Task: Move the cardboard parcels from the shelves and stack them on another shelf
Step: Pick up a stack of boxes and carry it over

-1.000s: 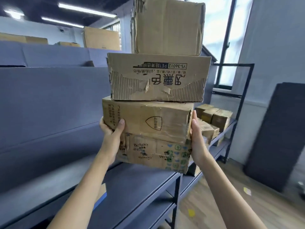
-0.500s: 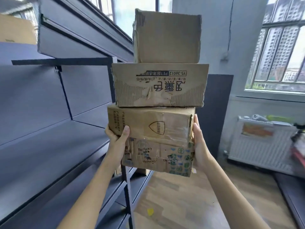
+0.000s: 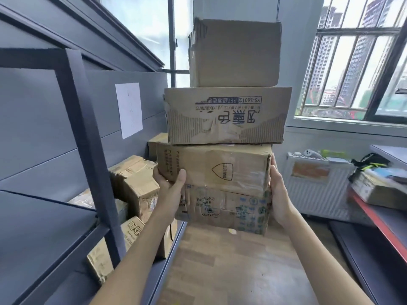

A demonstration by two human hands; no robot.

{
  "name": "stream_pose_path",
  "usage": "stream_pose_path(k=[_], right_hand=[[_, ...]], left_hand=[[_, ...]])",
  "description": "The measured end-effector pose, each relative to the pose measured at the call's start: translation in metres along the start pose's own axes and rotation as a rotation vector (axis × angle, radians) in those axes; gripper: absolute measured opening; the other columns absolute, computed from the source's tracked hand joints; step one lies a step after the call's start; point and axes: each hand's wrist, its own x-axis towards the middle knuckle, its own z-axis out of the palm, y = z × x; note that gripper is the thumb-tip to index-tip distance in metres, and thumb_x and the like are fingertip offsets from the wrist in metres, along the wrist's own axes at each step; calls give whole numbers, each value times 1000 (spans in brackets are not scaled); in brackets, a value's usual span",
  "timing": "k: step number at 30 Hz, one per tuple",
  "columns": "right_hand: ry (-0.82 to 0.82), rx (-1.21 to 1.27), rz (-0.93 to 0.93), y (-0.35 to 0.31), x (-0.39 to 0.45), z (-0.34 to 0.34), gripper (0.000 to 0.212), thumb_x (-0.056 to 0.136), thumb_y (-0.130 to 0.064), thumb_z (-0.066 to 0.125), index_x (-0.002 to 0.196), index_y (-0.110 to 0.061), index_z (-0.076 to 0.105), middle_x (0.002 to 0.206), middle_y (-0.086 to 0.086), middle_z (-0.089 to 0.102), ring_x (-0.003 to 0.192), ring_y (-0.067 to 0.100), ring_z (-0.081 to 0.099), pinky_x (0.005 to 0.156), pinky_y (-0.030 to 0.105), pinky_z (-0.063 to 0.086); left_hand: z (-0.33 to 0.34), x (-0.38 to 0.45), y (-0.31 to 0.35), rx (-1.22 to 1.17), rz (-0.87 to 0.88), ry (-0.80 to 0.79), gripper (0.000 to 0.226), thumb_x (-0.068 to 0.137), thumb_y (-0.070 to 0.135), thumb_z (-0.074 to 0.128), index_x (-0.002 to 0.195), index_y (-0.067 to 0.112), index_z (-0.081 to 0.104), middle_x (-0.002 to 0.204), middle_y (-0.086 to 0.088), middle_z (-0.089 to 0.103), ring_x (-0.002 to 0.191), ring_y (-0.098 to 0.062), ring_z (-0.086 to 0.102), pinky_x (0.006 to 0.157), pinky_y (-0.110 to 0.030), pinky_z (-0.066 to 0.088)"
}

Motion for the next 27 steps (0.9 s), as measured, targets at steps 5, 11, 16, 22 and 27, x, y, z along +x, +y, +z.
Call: stream_pose_path(k=[5,11,16,22,27], right_hand=[[-3,-14,21,33,57,5,90,71,-83,47,146,-47,16,158,-7,20,143,21,26,114,57,24],[-107,40,60,78,133,21,78,79,-77,43,147,-46,17,157,-3,24,142,26,29,111,60,27],[-270,103,83,110,194,46,76,85,-69,41,149,-39,14,156,3,26,140,29,33,110,59,30],[-470,138,164,141,252,92,90,78,-73,44,151,-37,7,159,-9,17,144,14,25,117,51,23],[-689,199,307,169,275,149,81,78,-77,47,146,-49,15,157,-13,23,143,15,27,115,53,25]], left_hand=[[0,55,-20,51,-20,74,72,94,33,52,144,27,1,130,7,43,119,-18,42,105,-39,33],[-12,106,-41,53,-22,154,76,93,34,52,145,29,-2,130,14,36,122,-12,37,110,-39,30],[-21,136,-54,118,-4,309,83,89,44,57,146,25,0,133,9,36,122,-11,37,98,-27,30],[-43,159,-58,167,-37,601,85,86,43,61,146,22,4,129,7,38,124,-15,37,110,-38,28],[-74,153,-58,190,-61,876,79,91,33,57,149,24,4,140,8,34,131,-13,32,104,-31,24]])
